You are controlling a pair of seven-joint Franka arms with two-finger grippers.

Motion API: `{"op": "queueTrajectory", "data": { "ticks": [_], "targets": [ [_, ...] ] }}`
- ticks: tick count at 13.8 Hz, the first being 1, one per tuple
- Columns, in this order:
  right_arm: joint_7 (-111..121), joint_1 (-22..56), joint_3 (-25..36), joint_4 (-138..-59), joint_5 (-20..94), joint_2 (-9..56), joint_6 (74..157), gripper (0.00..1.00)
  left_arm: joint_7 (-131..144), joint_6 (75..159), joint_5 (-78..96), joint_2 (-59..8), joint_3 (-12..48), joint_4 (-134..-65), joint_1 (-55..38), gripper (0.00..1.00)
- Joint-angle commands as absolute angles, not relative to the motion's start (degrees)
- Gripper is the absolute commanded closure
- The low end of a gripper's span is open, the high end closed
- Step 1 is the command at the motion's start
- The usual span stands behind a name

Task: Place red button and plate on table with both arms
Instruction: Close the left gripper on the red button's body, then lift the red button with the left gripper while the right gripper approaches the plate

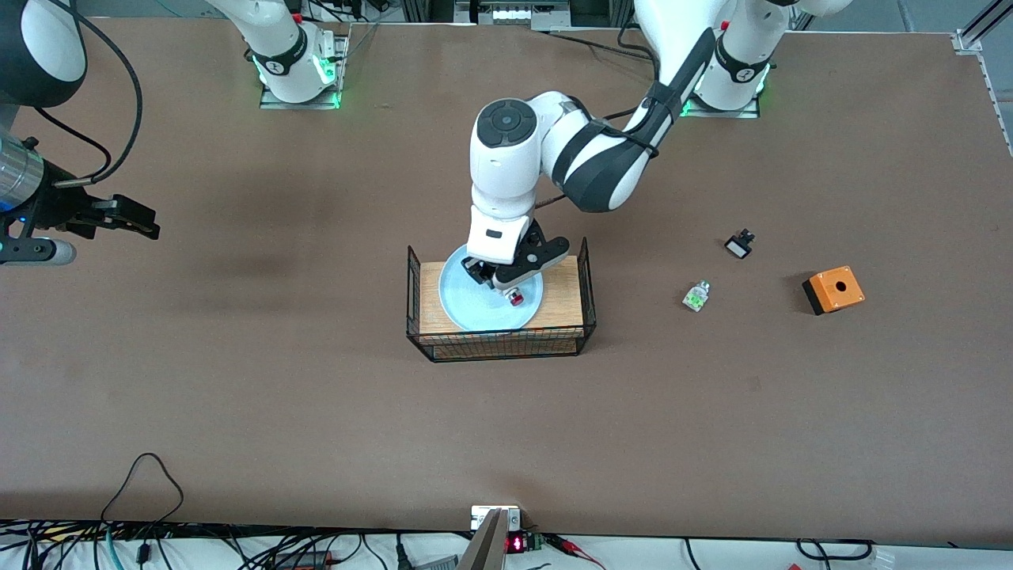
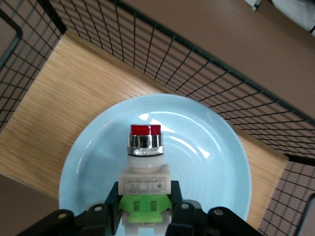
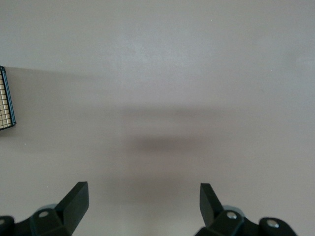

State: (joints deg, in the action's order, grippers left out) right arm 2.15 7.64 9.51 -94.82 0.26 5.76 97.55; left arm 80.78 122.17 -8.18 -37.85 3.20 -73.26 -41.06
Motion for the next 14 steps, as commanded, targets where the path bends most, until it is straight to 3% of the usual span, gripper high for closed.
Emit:
{"op": "queueTrajectory", "data": {
  "ticks": [1,8,14],
  "targets": [
    [0.5,7.7,9.6,-94.8,5.1,4.8,96.9,0.0,75.3,115.0,-9.2,-32.4,3.3,-73.2,-39.6,0.95],
    [-35.1,17.5,2.3,-91.2,8.1,5.1,94.9,0.0,35.1,96.1,-9.1,-24.6,3.4,-73.7,-28.8,0.93],
    [-53.1,29.8,1.5,-89.9,7.8,12.2,101.5,0.0,1.5,91.9,-8.9,-24.5,3.4,-76.8,-15.6,0.89]
  ]
}}
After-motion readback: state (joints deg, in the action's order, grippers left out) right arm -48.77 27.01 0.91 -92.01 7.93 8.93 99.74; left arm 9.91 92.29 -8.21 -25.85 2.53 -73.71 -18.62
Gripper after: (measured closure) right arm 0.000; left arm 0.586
